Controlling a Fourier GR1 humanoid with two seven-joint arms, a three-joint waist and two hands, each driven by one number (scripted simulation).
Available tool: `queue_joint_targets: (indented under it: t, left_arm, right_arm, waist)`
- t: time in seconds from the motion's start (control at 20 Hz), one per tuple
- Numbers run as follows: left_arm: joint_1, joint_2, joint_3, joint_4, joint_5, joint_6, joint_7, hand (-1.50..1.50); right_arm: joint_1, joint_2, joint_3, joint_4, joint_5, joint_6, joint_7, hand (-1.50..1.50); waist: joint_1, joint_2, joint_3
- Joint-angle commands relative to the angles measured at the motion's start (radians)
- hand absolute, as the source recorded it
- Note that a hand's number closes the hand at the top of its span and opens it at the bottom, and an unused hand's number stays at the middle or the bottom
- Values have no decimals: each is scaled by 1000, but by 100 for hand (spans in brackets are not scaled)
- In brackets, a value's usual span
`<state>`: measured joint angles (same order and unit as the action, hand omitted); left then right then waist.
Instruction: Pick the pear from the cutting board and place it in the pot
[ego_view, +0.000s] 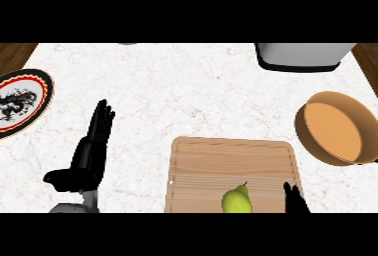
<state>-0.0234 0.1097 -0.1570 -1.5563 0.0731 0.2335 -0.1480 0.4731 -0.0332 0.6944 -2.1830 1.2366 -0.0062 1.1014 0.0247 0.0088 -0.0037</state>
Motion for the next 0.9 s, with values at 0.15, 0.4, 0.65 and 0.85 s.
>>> queue_joint_targets:
  t: [0.15,0.4,0.65,0.85]
  left_arm:
    - [40,24,32,-22,18,-20,-3,0]
    - [0,0,10,-57,-17,22,65,0]
    - [17,-3,27,1,-7,2,16,0]
    - [-7,7,43,-17,-3,-8,33,0]
  right_arm:
    - [-146,31,50,94,-55,64,308,-150]
    - [-178,32,74,206,-90,-11,294,-150]
    - [-287,32,20,301,-140,-29,318,-150]
    - [-279,32,38,353,-134,-78,296,-150]
  waist:
    - [-10,-6,3]
    - [-20,-9,4]
    - [-19,-6,3]
    - [-24,-8,3]
